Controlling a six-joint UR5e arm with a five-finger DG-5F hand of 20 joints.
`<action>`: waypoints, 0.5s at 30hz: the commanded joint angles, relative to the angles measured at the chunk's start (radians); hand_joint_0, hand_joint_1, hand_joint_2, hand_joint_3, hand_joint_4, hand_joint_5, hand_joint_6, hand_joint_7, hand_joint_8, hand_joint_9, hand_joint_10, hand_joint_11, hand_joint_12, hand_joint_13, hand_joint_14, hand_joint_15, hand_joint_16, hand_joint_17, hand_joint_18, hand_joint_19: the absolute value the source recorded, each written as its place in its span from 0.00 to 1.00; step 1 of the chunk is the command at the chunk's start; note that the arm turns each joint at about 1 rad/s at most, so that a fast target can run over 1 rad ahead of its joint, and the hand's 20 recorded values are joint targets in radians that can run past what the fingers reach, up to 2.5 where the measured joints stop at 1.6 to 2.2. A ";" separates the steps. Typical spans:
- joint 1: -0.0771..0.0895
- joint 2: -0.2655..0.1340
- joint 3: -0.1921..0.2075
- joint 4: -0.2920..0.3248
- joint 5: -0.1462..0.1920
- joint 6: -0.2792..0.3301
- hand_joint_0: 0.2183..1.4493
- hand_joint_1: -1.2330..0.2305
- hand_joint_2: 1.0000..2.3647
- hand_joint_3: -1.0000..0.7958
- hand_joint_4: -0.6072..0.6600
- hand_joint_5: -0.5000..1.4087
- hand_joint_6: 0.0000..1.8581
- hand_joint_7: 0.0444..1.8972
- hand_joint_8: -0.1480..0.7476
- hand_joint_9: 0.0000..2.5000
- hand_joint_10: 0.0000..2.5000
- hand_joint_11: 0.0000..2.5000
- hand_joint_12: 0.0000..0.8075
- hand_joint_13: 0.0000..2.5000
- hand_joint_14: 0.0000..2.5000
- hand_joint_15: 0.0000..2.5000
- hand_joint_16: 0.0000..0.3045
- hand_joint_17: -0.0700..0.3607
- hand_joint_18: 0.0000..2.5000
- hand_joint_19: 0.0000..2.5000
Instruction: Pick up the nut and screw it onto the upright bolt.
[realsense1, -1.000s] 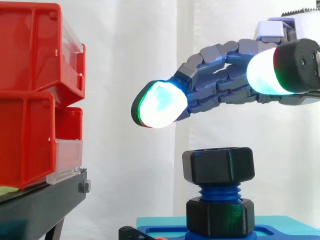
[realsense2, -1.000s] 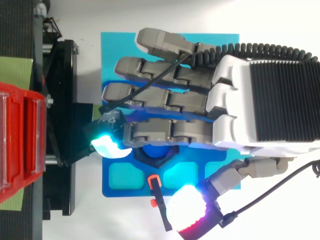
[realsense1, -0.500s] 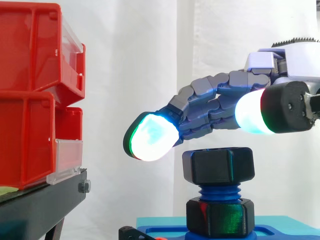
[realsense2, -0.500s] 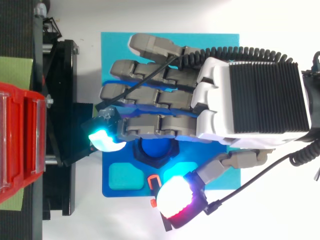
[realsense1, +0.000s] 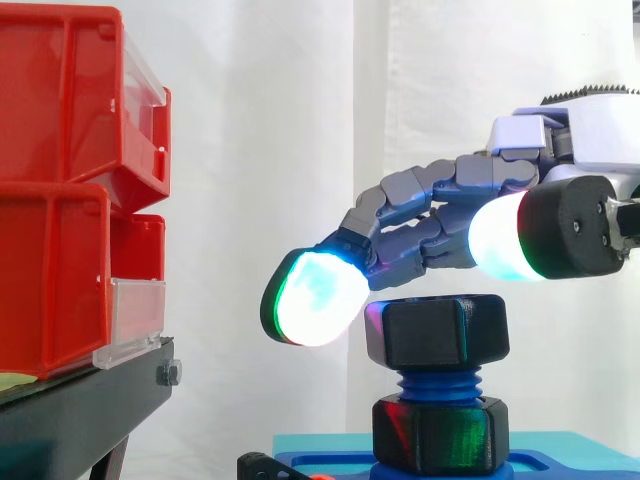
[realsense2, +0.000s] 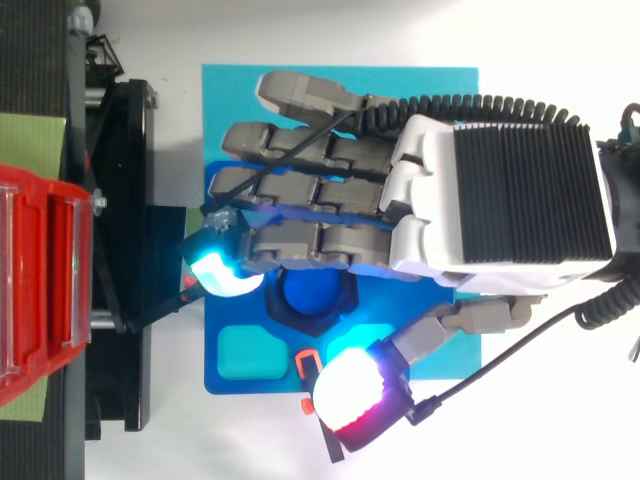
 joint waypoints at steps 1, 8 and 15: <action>-0.002 0.000 0.000 0.000 -0.001 0.000 0.20 0.59 0.00 0.28 0.65 0.18 0.27 0.36 0.47 0.18 0.00 0.00 0.49 0.13 0.00 0.00 0.21 0.49 0.00 0.00; -0.015 0.000 0.000 -0.002 -0.024 0.000 0.21 0.59 0.00 0.28 0.68 0.20 0.27 0.43 0.50 0.22 0.00 0.00 0.49 0.15 0.00 0.00 0.20 0.48 0.00 0.00; -0.032 0.000 0.004 0.000 -0.050 0.000 0.22 0.58 0.00 0.28 0.70 0.21 0.27 0.52 0.52 0.24 0.00 0.00 0.49 0.17 0.00 0.00 0.19 0.47 0.04 0.00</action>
